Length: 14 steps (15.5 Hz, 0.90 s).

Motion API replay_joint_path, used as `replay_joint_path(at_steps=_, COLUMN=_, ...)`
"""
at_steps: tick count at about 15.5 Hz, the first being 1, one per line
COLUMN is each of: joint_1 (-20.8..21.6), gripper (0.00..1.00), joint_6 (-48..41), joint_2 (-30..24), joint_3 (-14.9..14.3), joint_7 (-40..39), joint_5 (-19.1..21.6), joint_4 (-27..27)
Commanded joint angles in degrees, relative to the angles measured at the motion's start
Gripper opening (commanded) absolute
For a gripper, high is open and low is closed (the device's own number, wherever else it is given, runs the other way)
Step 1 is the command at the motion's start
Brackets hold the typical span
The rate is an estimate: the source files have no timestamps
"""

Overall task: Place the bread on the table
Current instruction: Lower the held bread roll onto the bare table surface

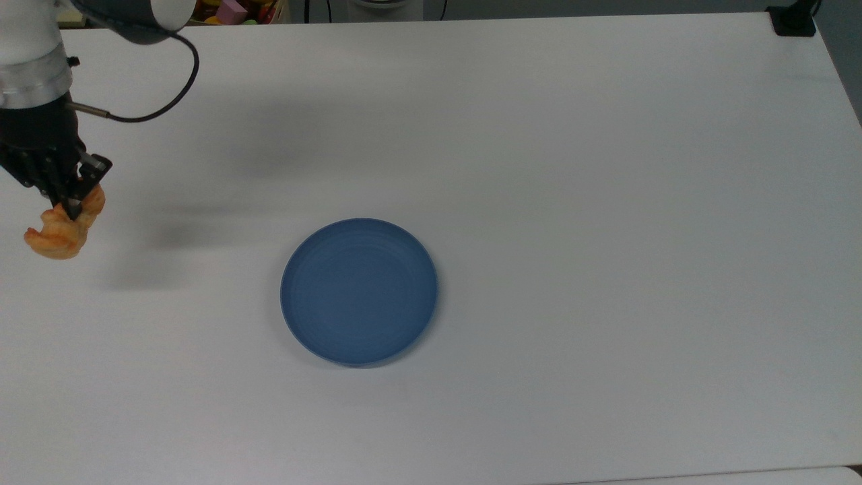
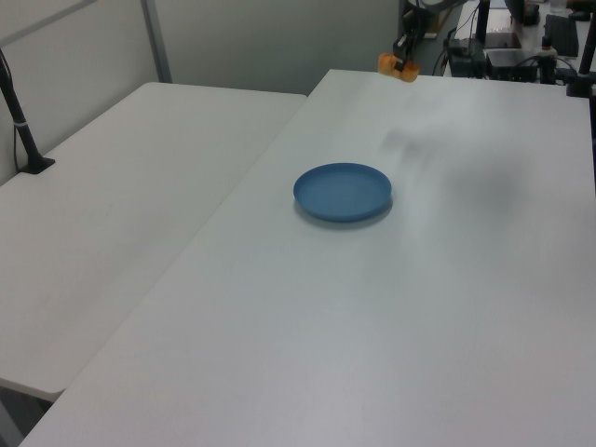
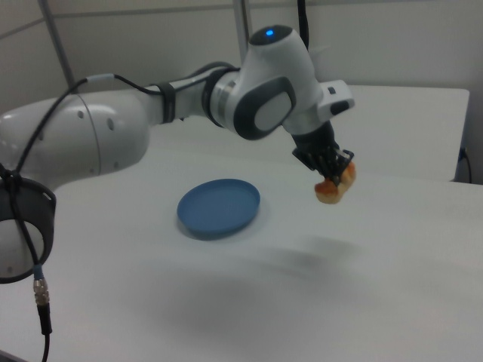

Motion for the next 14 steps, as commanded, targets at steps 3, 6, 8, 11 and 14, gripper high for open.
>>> replay_joint_path(at_steps=3, joint_1=-0.8, gripper=0.00, joint_6=6.2, joint_2=5.1, joint_3=-0.7, joint_7=-1.9, joint_5=1.4, joint_4=1.7)
replay_joint_path(at_steps=6, joint_1=-0.7, gripper=0.00, joint_6=9.3, joint_2=8.0, joint_3=-0.6, joint_7=-2.1, joint_5=1.4, joint_4=1.7)
replay_joint_path(at_steps=8, joint_1=-0.7, gripper=0.00, joint_6=11.6, joint_2=9.8, joint_3=-0.6, joint_7=-2.0, joint_5=1.4, joint_4=1.6)
replay_joint_path(at_steps=11, joint_1=-0.6, gripper=0.02, joint_6=13.5, joint_2=11.0, joint_3=-0.6, joint_7=-1.8, joint_5=1.4, joint_4=1.5)
replay_joint_path(at_steps=14, joint_1=-0.5, gripper=0.12, joint_6=16.6, joint_2=12.6, joint_3=-0.5, joint_7=-1.5, joint_5=1.4, joint_4=1.0)
